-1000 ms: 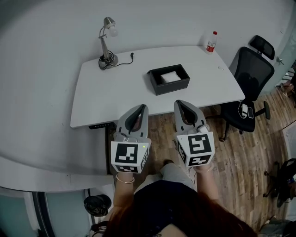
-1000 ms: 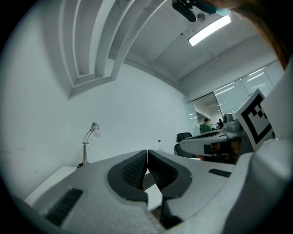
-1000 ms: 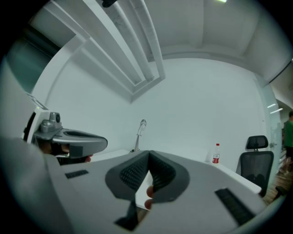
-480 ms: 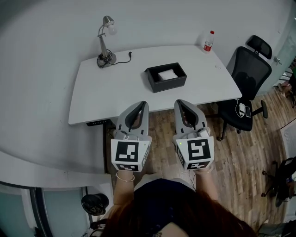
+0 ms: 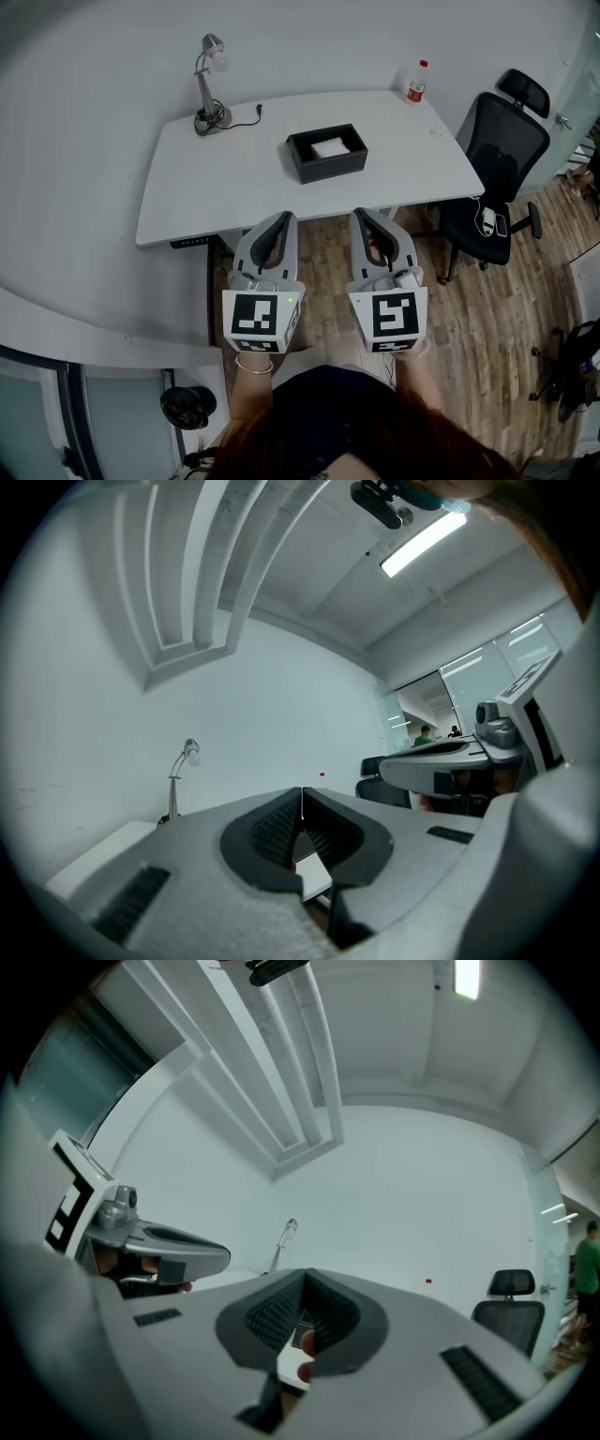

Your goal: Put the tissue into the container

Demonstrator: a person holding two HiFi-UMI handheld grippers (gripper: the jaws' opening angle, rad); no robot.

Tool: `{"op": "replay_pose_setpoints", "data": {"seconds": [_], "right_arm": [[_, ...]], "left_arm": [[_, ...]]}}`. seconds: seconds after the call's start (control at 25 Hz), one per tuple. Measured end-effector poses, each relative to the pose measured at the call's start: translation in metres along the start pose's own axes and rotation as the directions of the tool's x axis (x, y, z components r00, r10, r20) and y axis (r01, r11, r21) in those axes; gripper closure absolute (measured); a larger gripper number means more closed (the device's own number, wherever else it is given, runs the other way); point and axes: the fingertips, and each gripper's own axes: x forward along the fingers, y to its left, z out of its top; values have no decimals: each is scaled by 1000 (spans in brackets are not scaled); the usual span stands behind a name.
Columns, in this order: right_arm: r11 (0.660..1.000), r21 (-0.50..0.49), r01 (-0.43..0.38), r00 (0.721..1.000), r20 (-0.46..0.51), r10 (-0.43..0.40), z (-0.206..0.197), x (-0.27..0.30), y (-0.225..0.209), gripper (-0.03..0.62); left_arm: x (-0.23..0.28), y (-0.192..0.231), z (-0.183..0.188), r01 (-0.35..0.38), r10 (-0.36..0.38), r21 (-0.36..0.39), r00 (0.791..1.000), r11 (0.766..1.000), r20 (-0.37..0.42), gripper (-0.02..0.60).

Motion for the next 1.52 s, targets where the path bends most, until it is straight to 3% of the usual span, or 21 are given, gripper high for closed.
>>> {"op": "replay_pose_setpoints", "data": {"seconds": [0.84,1.52], "right_arm": [[999,-9,-40,999,12,40,-2,-71,-22,574],[999,-6,-41,999,26,41,-7,-80,-24,574]], "left_arm": [[-35,-73,2,-38,39,18,999,999,-36,554],[-46,-90,3,-30,32,46,999,998,-43,554]]}}
